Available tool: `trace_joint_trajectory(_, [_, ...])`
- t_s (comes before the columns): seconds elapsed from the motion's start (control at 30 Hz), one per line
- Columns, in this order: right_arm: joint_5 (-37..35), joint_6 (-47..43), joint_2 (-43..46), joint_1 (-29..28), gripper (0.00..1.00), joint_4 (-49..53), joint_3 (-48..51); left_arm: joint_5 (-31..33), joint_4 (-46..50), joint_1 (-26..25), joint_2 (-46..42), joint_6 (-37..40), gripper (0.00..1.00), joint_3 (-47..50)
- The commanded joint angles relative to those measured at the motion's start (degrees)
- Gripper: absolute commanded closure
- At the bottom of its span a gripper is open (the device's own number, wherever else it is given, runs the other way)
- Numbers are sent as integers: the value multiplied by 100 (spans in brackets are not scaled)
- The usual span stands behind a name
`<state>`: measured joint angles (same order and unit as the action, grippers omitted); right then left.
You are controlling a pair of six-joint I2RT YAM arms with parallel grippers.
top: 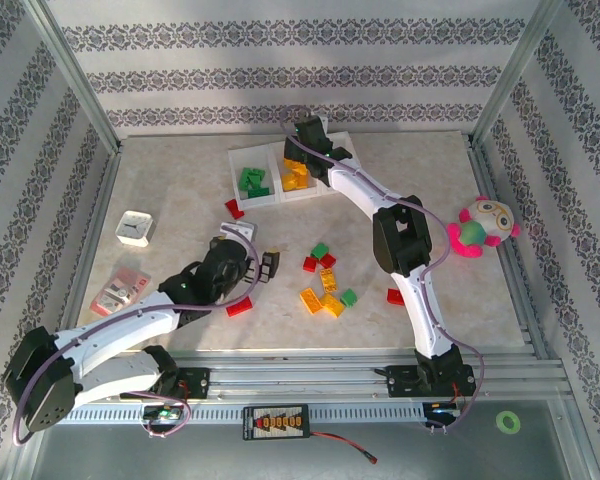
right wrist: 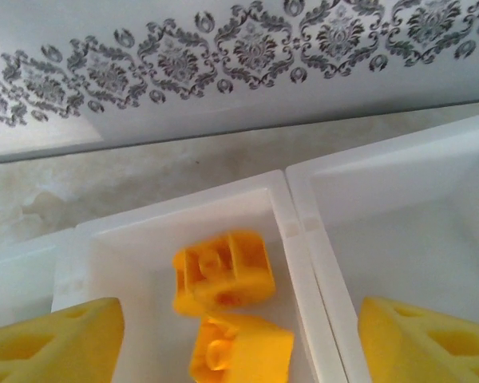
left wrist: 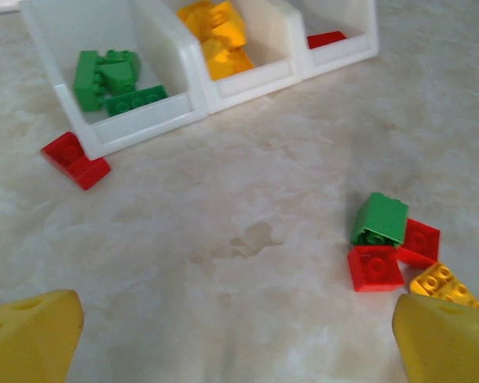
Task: Sort the legos into containers by color
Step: Place the lego in the container, then move the lego to the middle-left of the table.
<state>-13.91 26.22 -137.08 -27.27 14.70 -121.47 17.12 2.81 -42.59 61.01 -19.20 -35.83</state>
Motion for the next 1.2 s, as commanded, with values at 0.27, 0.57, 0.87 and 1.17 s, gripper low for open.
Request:
trace_joint_trajectory(0.27, [531,-668,2053,-205,14,-811,2162,-618,961,1829,1068,-1276,1,-829])
trace_joint_trajectory(0.57, [704,-763,3893,-485,11,-1481,4669,-1199,935,2956,2703,-2037,9,-1880])
trace_joint_trajectory(0.87, [585,-528,4848,-559,11,-1575,5895,-1512,1459,3354,4447,-2490,28,-3497])
trace_joint_trajectory(1.17, [710,-413,4814,-558,11,-1540,6144,-1711,2186,3371,5664,-2504,50,-4736])
